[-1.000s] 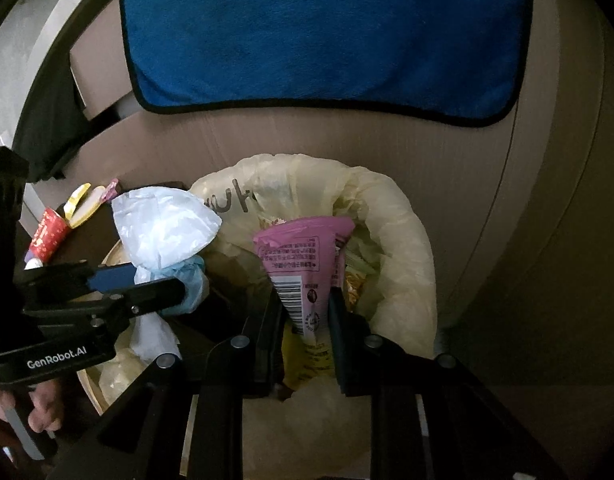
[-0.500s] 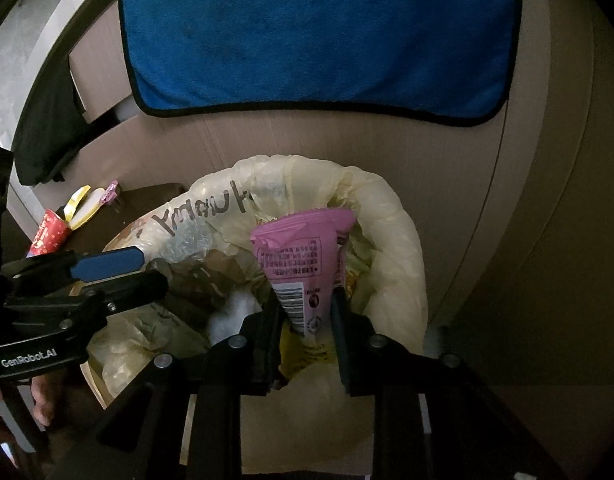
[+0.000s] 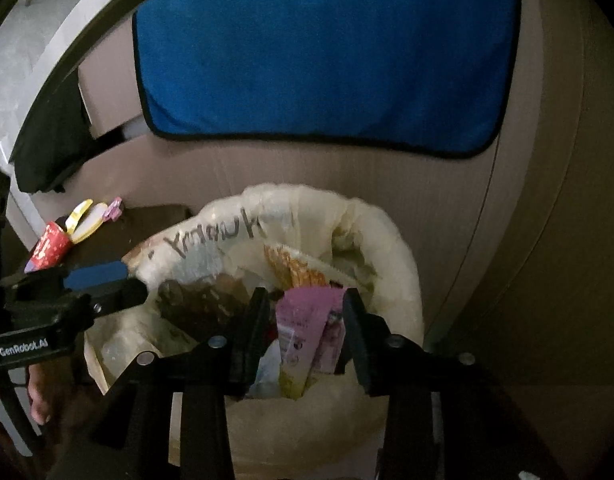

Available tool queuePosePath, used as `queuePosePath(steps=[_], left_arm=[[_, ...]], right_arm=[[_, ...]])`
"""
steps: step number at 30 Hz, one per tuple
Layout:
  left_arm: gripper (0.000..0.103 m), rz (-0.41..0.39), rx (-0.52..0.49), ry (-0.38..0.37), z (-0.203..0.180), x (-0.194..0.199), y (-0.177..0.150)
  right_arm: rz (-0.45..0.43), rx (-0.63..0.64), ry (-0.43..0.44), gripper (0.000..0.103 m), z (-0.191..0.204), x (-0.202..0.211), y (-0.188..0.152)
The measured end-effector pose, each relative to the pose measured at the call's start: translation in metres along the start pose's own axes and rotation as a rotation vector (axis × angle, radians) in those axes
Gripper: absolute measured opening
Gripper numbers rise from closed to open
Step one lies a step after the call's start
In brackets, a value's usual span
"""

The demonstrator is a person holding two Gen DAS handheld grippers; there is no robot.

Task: Collect trash
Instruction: 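Open both grippers over the bin to drop the tissues and packet, then grasp the red NOSEI paper cup with the left gripper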

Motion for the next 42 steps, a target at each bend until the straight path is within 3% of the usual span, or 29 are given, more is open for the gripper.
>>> queuePosePath(steps=[5, 14, 22, 25, 28, 34, 42], left_arm=[[0.049, -0.06, 0.022, 0.056, 0.04, 0.028, -0.001], [0.049, -0.176, 0.117, 0.296, 0.182, 0.091, -0.002], [0.05, -0.163, 0.177, 0.494, 0.288, 0.103, -0.009], [0.053, -0.156, 0.185, 0.523, 0.302, 0.1, -0.009], [0.058, -0.107, 0.218, 0.489, 0.312, 0.091, -0.015], [0.061, -0.115, 0.316, 0.46, 0.324, 0.089, -0.018], [0.061, -0.082, 0.295, 0.51, 0.317, 0.088, -0.016]], right_arm=[[-0.019, 0.003, 0.009, 0.036, 0.016, 0.003, 0.009], [-0.007, 0.038, 0.01, 0.036, 0.059, -0.009, 0.017], [0.022, 0.007, -0.01, 0.036, 0.076, -0.024, 0.015], [0.042, -0.001, -0.029, 0.036, 0.073, -0.031, 0.01], [0.052, -0.007, -0.051, 0.036, 0.068, -0.034, 0.005], [0.079, -0.026, -0.059, 0.036, 0.057, -0.039, -0.006], [0.06, 0.019, -0.106, 0.036, 0.057, -0.035, -0.008]])
Point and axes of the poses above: each gripper's, at about its wrist camera, not at the fingertips, and x roughly against the way its jaws point, z to its left, y to its top, the point moved 10 cm from there along -x, roughly the way its jaws point, and after that the axes turned 1 degree about -z, right-handed, at the moved point
